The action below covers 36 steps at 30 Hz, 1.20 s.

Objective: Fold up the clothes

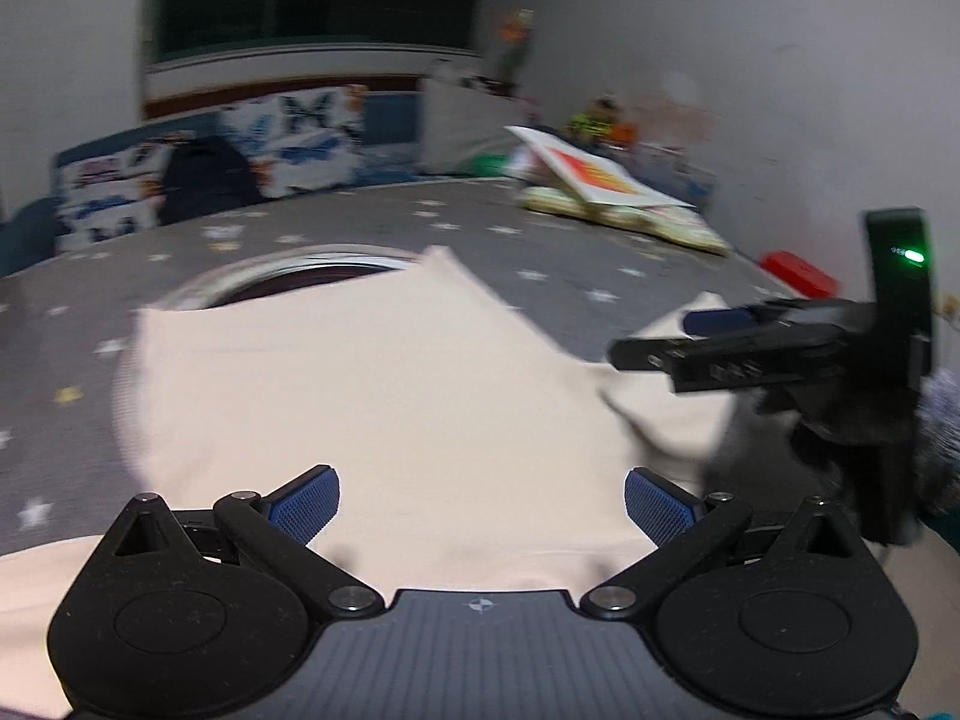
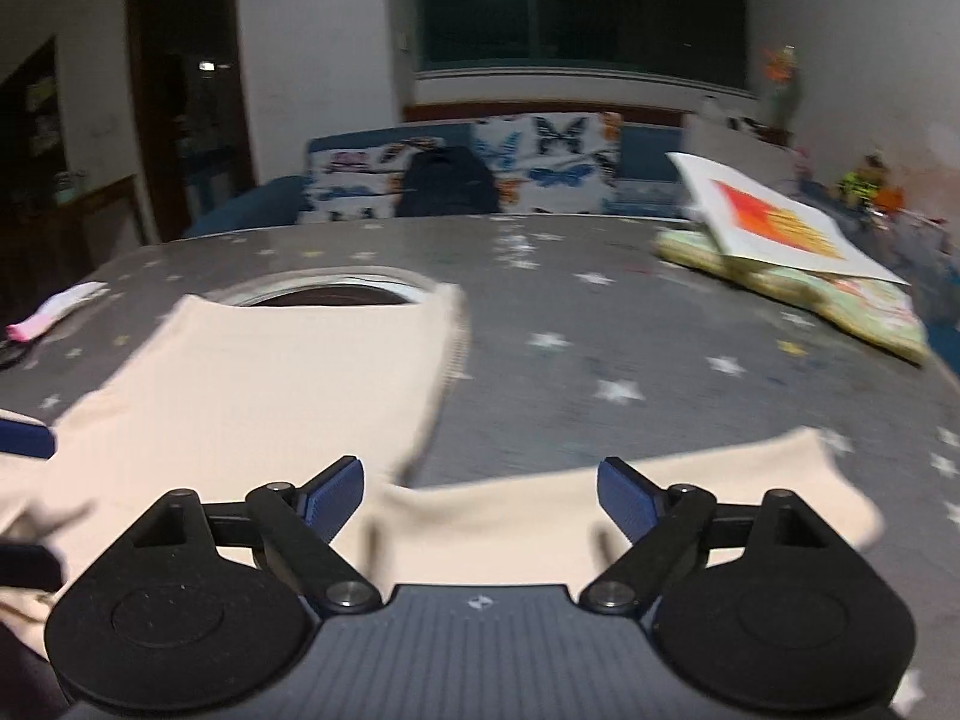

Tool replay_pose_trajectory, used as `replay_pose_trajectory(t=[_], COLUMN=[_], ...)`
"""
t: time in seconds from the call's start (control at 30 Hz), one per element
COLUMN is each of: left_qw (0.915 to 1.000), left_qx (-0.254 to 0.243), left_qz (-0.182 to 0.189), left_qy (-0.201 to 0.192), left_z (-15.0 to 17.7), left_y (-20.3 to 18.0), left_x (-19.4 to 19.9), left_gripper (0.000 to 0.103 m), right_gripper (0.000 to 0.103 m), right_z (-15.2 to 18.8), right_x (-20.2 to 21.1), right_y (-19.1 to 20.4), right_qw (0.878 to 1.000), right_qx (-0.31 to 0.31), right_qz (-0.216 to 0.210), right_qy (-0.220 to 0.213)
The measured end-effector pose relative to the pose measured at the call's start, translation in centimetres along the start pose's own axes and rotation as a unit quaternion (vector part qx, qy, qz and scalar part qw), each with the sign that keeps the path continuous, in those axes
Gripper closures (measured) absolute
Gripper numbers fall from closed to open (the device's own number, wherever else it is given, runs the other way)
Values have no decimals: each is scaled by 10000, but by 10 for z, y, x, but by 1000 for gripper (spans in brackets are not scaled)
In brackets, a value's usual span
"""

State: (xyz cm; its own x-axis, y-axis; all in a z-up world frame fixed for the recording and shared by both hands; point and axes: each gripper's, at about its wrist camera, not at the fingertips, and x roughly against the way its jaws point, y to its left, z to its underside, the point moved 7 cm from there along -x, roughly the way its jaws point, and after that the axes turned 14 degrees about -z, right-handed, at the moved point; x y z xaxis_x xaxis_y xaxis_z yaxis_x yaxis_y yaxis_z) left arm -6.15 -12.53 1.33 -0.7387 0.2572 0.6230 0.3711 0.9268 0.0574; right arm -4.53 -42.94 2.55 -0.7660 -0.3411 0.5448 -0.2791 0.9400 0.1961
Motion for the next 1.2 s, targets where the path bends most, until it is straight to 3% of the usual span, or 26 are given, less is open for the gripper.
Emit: replay_pose_trajectory(t=[0.2, 0.5, 0.7, 1.2], left_qw=[9966, 9859, 9812, 9795], left_qx=[298, 612, 704, 778], left_qz=[-762, -1497, -1681, -1759], left_qy=[134, 426, 636, 593], left_z=[6, 24, 34, 35], left_y=[46, 85, 91, 90], left_x=[-11, -28, -38, -39], left_gripper=[0, 0, 0, 0], right_gripper=[11, 0, 0, 0], right_z=[2, 11, 13, 16], right_x=[-30, -47, -51, -57], right_y=[39, 54, 55, 59], right_qw=[9992, 9990, 9989, 9982], right_qx=[57, 123, 139, 353], right_qz=[-379, -358, -326, -147], right_qy=[110, 240, 316, 469])
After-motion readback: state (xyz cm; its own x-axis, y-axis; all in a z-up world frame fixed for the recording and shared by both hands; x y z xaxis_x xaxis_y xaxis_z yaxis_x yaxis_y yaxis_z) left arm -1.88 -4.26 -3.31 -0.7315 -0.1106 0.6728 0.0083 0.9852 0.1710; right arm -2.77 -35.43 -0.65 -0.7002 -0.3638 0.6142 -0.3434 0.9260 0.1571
